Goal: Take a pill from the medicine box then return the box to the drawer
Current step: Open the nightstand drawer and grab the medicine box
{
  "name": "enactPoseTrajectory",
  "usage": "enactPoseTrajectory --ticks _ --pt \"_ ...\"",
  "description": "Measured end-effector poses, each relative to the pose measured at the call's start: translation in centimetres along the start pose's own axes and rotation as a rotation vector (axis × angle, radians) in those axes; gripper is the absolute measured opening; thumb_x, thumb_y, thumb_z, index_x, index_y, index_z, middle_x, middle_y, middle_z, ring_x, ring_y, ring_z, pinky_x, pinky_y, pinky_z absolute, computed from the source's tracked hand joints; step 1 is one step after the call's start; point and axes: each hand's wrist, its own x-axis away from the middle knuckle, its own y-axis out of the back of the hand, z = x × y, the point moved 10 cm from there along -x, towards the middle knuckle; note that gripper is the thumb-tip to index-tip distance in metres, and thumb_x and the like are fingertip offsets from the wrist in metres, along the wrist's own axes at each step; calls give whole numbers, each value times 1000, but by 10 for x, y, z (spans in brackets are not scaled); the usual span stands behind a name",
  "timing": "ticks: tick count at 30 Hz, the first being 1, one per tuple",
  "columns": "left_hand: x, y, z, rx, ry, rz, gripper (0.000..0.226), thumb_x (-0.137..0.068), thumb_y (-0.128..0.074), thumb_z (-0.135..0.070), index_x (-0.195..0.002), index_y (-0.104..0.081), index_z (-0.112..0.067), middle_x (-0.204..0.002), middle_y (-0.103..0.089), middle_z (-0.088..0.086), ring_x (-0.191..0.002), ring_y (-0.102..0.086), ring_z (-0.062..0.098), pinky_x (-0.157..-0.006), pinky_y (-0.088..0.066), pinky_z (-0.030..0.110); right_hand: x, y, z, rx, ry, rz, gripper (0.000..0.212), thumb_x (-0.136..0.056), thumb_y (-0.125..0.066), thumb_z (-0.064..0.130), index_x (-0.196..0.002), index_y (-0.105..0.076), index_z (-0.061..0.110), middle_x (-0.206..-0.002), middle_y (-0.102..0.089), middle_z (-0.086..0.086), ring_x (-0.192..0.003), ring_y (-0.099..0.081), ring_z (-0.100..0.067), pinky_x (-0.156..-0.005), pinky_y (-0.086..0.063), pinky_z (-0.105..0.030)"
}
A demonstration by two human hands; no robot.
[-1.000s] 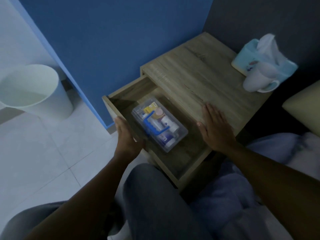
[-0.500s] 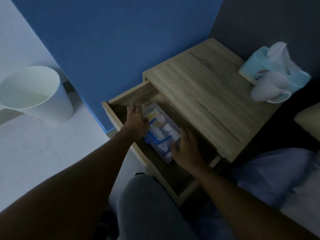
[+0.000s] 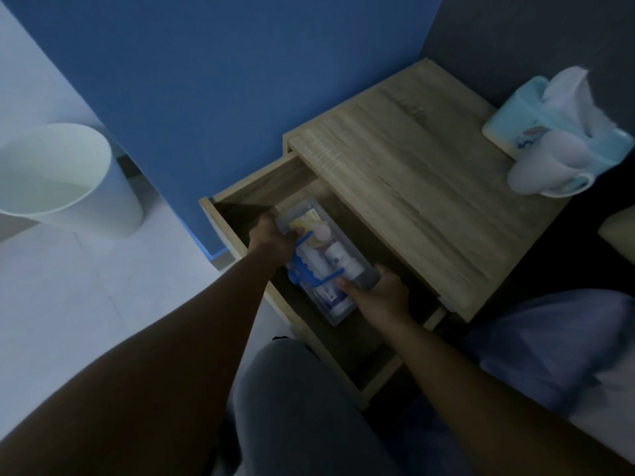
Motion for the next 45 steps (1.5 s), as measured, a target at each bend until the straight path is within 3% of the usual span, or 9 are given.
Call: enactPoseTrajectory --ticks 7,12,15,20,26,31,39,44,45 --pt "32 44 -53 -141 -126 -161 47 -83 -74 -38 -118 -55 -14 -88 -57 -7 -70 -54 6 -50 -39 17 41 21 41 -152 151 107 82 -74 -83 40 -145 -46 24 -133 -62 -3 -110 -66 -18 -90 -58 -41" --pt "58 89 -94 -197 -203 -335 68 -72 -76 -56 -123 -60 -14 -119 -64 7 -106 -62 26 -86 -53 34 56 45 93 -265 285 175 68 -77 -80 45 -137 -54 24 -124 -69 -3 -101 -72 -17 -85 -62 -43" --pt "64 103 -127 -192 -263 -372 70 -75 -71 -60 -127 -58 -14 -122 -62 5 -105 -60 22 -80 -46 29 52 71 125 -293 350 88 73 -73 -82 51 -137 -57 23 -124 -70 -3 -102 -73 -20 -86 -62 -44" --pt "47 101 -178 -153 -354 -356 59 -86 -63 -49 -131 -58 -12 -130 -62 9 -120 -58 28 -99 -45 31 29 117 175 -312 451 -95 60 -73 -81 50 -124 -66 22 -110 -74 2 -82 -72 -5 -57 -58 -14" --pt "-5 70 -209 -66 -399 -221 64 -83 -67 -49 -134 -56 -11 -124 -66 15 -112 -66 31 -99 -52 42 -12 148 203 -263 521 -207 50 -78 -78 49 -116 -69 19 -93 -71 7 -55 -62 17 -40 -42 -4" --pt "-47 46 -218 -60 -418 -176 63 -82 -69 -50 -130 -60 -11 -122 -67 13 -109 -67 29 -95 -55 41 -51 147 205 -286 488 -170 44 -83 -77 44 -119 -69 20 -104 -73 2 -81 -73 -7 -49 -52 -13" --pt "-79 28 -218 -101 -425 -167 67 -83 -66 -55 -135 -56 -14 -127 -65 10 -111 -66 28 -98 -54 42 -81 140 195 -362 443 -151 44 -88 -74 40 -125 -66 19 -111 -72 -1 -86 -74 -11 -60 -60 -22" --pt "-79 21 -210 -104 -427 -140 72 -88 -57 -58 -147 -44 -20 -145 -53 9 -131 -53 28 -108 -45 42 -71 140 200 -193 547 -192 50 -92 -65 49 -134 -61 21 -114 -66 5 -81 -66 18 -59 -52 -5" --pt "-76 21 -204 -105 -423 -143 74 -90 -52 -59 -152 -36 -21 -151 -47 7 -135 -48 27 -111 -42 41 -65 140 204 -72 599 -255 57 -92 -61 54 -139 -56 23 -121 -63 3 -95 -63 19 -69 -51 -6"
